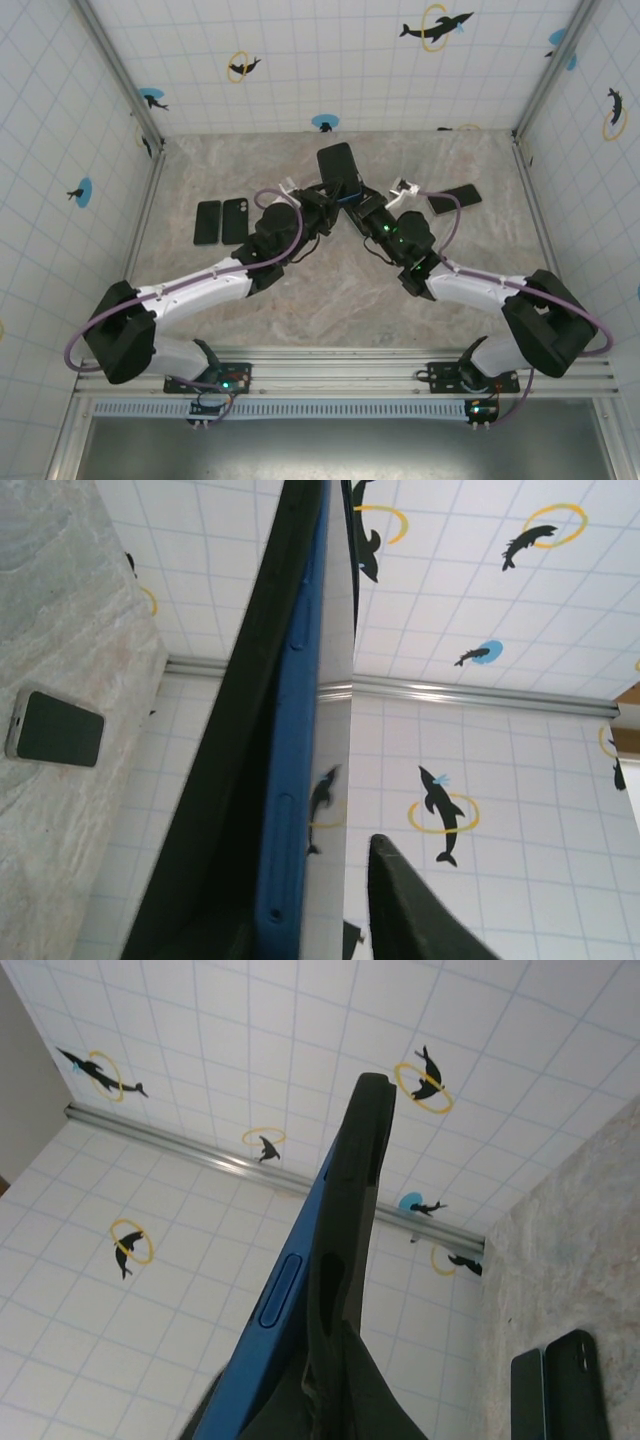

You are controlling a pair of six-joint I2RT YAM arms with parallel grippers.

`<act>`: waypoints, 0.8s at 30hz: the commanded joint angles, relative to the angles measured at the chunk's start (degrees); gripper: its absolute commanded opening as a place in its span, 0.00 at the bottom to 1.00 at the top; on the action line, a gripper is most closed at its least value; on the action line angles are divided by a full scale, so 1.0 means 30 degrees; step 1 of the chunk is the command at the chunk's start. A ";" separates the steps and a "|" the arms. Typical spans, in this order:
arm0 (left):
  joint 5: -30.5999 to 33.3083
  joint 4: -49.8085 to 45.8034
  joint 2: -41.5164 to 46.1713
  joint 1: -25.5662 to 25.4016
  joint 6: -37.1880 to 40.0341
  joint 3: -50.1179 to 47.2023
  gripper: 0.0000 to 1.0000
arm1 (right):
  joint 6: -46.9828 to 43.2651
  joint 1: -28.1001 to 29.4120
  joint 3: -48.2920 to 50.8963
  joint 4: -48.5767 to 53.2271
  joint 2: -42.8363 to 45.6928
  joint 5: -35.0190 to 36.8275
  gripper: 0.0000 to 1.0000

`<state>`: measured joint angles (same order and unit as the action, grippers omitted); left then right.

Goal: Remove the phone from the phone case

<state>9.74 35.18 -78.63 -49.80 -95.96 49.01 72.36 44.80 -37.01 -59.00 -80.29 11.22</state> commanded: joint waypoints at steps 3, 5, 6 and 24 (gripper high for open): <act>-0.0165 -0.0004 -0.0207 0.0150 -0.0063 0.1358 0.14 | -0.0551 0.0769 0.0392 0.0023 0.1289 0.1761 0.03; -0.0205 -0.0154 0.0092 0.0135 -0.0063 0.1226 0.08 | -0.0933 0.0772 0.0269 0.1137 0.1392 0.2527 0.03; -0.0199 -0.0247 0.0283 0.0131 0.0008 0.1179 0.05 | -0.1275 0.0771 0.0319 0.1280 0.1350 0.2847 0.03; -0.2088 -0.3389 0.2374 0.1092 0.1795 0.2660 0.00 | -0.3628 -0.0982 0.2054 -0.0207 -0.0962 0.3159 0.01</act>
<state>2.96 22.70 -77.14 -48.40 -94.13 55.24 63.48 44.91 -33.01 -62.54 -81.82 15.75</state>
